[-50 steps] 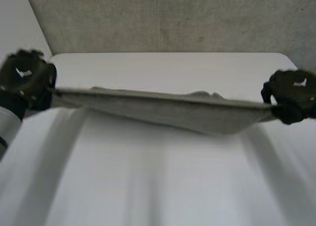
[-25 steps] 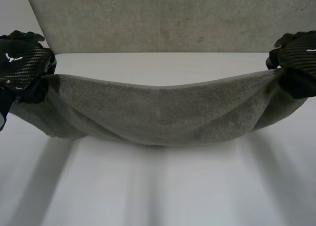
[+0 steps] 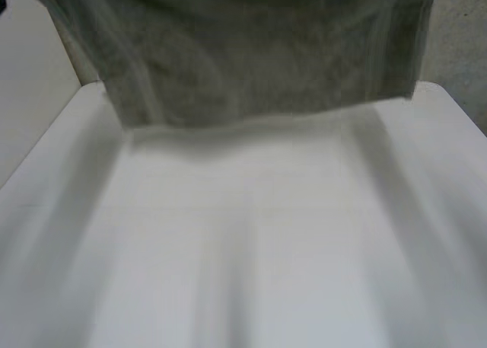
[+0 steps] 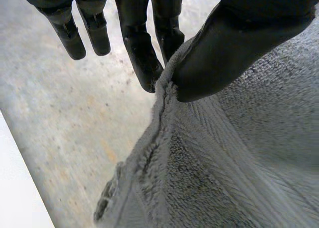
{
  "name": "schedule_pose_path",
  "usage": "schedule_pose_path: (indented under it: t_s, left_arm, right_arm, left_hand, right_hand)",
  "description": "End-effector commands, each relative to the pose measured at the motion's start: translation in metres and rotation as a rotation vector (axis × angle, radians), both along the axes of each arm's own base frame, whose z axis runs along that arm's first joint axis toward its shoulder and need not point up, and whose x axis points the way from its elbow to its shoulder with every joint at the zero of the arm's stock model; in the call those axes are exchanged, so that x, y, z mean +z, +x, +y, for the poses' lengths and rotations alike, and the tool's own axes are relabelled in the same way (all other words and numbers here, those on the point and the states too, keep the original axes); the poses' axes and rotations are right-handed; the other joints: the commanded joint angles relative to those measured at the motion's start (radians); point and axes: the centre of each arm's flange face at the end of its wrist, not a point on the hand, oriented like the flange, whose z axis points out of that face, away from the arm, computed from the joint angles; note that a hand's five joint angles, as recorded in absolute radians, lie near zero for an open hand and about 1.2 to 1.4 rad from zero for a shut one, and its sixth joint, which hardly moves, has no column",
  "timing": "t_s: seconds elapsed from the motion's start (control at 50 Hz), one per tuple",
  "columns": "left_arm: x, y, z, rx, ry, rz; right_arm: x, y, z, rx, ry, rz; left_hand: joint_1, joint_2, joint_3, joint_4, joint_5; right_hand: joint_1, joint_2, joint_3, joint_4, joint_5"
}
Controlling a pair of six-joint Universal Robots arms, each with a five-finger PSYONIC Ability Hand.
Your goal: Fold the towel.
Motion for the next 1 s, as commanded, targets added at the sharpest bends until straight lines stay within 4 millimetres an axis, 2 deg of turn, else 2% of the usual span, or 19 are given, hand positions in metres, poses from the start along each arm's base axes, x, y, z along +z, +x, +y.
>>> schedule_pose_path:
  t_s: [0.02, 0.06, 0.08, 0.1, 0.12, 0.14, 0.16, 0.18, 0.22, 0.24, 0.26, 0.28, 0.32, 0.38, 0.52, 0.6, 0.72, 0.84, 1.0]
  left_arm:
    - [-0.037, 0.015, -0.005, -0.017, 0.11, -0.034]
    - [-0.061, 0.017, -0.007, -0.015, 0.164, -0.045]
    - [-0.061, 0.017, -0.007, -0.015, 0.164, -0.045]
    - [-0.074, 0.018, -0.006, -0.017, 0.197, -0.049]
    - [-0.075, 0.018, -0.006, -0.017, 0.198, -0.049]
    - [-0.088, 0.019, -0.002, -0.016, 0.235, -0.055]
    - [-0.101, 0.02, 0.003, -0.026, 0.272, -0.063]
    - [-0.101, 0.02, 0.003, -0.027, 0.273, -0.064]
    - [-0.131, 0.017, 0.016, -0.083, 0.353, -0.093]
    - [-0.131, 0.017, 0.016, -0.084, 0.353, -0.093]
    - [-0.147, 0.018, 0.022, -0.11, 0.396, -0.108]
    - [-0.147, 0.018, 0.022, -0.11, 0.397, -0.108]
    - [-0.169, 0.019, 0.039, -0.143, 0.448, -0.151]
    - [-0.178, 0.019, 0.055, -0.158, 0.463, -0.193]
    - [-0.154, 0.027, 0.087, -0.133, 0.397, -0.215]
    - [-0.132, 0.041, 0.107, -0.107, 0.383, -0.215]
    - [-0.12, 0.049, 0.117, -0.15, 0.392, -0.228]
    - [-0.132, 0.05, 0.112, -0.212, 0.45, -0.221]
    - [-0.182, 0.033, 0.079, -0.281, 0.649, -0.201]
  right_arm:
    - [-0.038, -0.005, 0.001, 0.041, 0.126, 0.03]
    - [-0.055, -0.005, 0.004, 0.061, 0.172, 0.062]
    - [-0.055, -0.005, 0.004, 0.062, 0.172, 0.062]
    - [-0.067, -0.006, 0.006, 0.075, 0.201, 0.085]
    - [-0.078, -0.009, 0.008, 0.082, 0.227, 0.107]
    - [-0.078, -0.009, 0.008, 0.082, 0.227, 0.107]
    - [-0.091, -0.012, 0.01, 0.084, 0.26, 0.128]
    - [-0.091, -0.012, 0.01, 0.084, 0.261, 0.128]
    - [-0.121, -0.019, 0.017, 0.08, 0.338, 0.17]
    - [-0.121, -0.019, 0.017, 0.08, 0.339, 0.17]
    - [-0.136, -0.022, 0.021, 0.077, 0.375, 0.195]
    - [-0.15, -0.025, 0.026, 0.072, 0.408, 0.219]
    - [-0.162, -0.027, 0.032, 0.072, 0.434, 0.241]
    - [-0.176, -0.027, 0.048, 0.094, 0.46, 0.282]
    - [-0.158, -0.04, 0.081, 0.105, 0.461, 0.294]
    - [-0.13, -0.054, 0.101, 0.119, 0.479, 0.278]
    - [-0.104, -0.066, 0.107, 0.154, 0.468, 0.27]
    - [-0.111, -0.067, 0.1, 0.17, 0.494, 0.266]
    - [-0.158, -0.054, 0.072, 0.175, 0.616, 0.326]
  left_hand:
    - [0.139, 0.05, -0.048, -0.054, 0.077]
    - [0.139, 0.05, -0.048, -0.054, 0.077]
    - [0.139, 0.05, -0.048, -0.054, 0.077]
    - [0.139, 0.05, -0.048, -0.054, 0.077]
    - [0.139, 0.05, -0.048, -0.054, 0.077]
    - [0.139, 0.05, -0.048, -0.054, 0.077]
    - [0.139, 0.05, -0.048, -0.054, 0.077]
    - [0.139, 0.05, -0.048, -0.054, 0.077]
    - [0.139, 0.05, -0.048, -0.054, 0.077]
    - [0.139, 0.05, -0.048, -0.054, 0.077]
    - [0.139, 0.05, -0.048, -0.054, 0.077]
    - [0.139, 0.05, -0.048, -0.054, 0.077]
    - [0.139, 0.05, -0.048, -0.054, 0.077]
    - [0.139, 0.05, -0.048, -0.054, 0.077]
    - [0.139, 0.05, -0.048, -0.054, 0.077]
    - [0.139, 0.05, -0.048, -0.054, 0.077]
    - [0.139, 0.05, -0.048, -0.054, 0.077]
    - [0.139, 0.05, -0.048, -0.054, 0.077]
    - [0.139, 0.05, -0.048, -0.054, 0.077]
  right_hand:
    - [0.083, 0.057, -0.046, -0.076, 0.052]
    - [0.083, 0.057, -0.046, -0.076, 0.052]
    - [0.083, 0.057, -0.046, -0.076, 0.052]
    - [0.083, 0.057, -0.046, -0.076, 0.052]
    - [0.083, 0.057, -0.046, -0.076, 0.052]
    - [0.083, 0.057, -0.046, -0.076, 0.052]
    - [0.083, 0.057, -0.046, -0.076, 0.052]
    - [0.083, 0.057, -0.046, -0.076, 0.052]
    - [0.083, 0.057, -0.046, -0.076, 0.052]
    - [0.083, 0.057, -0.046, -0.076, 0.052]
    - [0.083, 0.057, -0.046, -0.076, 0.052]
    - [0.083, 0.057, -0.046, -0.076, 0.052]
    - [0.083, 0.057, -0.046, -0.076, 0.052]
    - [0.083, 0.057, -0.046, -0.076, 0.052]
    - [0.083, 0.057, -0.046, -0.076, 0.052]
    - [0.083, 0.057, -0.046, -0.076, 0.052]
    - [0.083, 0.057, -0.046, -0.076, 0.052]
    - [0.083, 0.057, -0.046, -0.076, 0.052]
    - [0.083, 0.057, -0.046, -0.076, 0.052]
